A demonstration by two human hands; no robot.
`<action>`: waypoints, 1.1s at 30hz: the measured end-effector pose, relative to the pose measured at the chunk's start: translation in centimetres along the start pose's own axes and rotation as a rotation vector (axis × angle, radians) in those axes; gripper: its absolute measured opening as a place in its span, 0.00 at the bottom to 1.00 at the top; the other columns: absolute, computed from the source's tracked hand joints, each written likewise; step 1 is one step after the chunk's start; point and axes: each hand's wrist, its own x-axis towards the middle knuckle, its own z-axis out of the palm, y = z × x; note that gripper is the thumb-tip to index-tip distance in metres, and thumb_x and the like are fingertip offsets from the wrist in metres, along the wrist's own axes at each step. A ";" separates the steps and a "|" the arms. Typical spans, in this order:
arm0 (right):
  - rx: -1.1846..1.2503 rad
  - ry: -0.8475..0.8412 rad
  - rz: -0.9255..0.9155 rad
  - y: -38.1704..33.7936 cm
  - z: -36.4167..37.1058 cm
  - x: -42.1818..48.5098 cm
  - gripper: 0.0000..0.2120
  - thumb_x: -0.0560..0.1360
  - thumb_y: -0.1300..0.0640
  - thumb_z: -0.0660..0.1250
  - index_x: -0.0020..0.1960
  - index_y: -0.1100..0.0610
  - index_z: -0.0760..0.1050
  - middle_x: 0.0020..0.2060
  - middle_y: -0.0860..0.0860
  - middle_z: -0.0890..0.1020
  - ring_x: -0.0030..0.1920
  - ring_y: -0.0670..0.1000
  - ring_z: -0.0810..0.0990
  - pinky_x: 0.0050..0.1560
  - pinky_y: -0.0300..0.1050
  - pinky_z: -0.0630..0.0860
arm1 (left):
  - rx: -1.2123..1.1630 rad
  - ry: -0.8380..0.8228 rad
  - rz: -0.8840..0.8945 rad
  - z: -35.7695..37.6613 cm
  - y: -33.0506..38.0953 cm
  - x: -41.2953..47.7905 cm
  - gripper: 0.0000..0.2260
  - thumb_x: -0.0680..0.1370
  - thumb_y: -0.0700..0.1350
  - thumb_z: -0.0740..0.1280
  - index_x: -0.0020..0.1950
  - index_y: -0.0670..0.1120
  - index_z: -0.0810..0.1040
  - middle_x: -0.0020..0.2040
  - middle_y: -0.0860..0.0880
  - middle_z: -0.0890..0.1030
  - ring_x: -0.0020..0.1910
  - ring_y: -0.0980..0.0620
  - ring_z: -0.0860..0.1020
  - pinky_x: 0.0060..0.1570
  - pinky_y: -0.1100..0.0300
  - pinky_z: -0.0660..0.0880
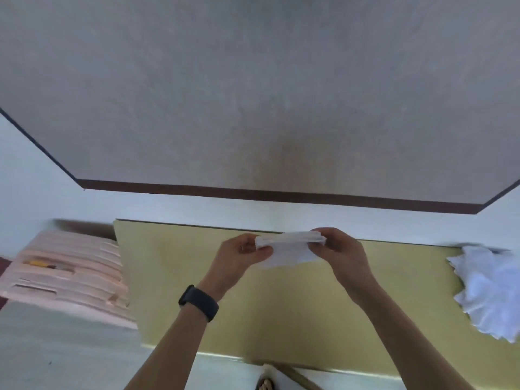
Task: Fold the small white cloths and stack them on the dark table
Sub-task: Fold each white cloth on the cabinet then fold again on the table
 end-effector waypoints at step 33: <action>0.117 -1.418 -0.726 -9.1 39.8 -74.2 0.05 0.78 0.54 0.70 0.45 0.54 0.78 0.34 0.49 0.76 0.36 0.46 0.73 0.39 0.42 0.71 | 0.188 1.889 -0.016 -12.1 -8.1 -92.9 0.14 0.80 0.59 0.63 0.48 0.48 0.73 0.37 0.45 0.77 0.32 0.58 0.70 0.31 0.66 0.67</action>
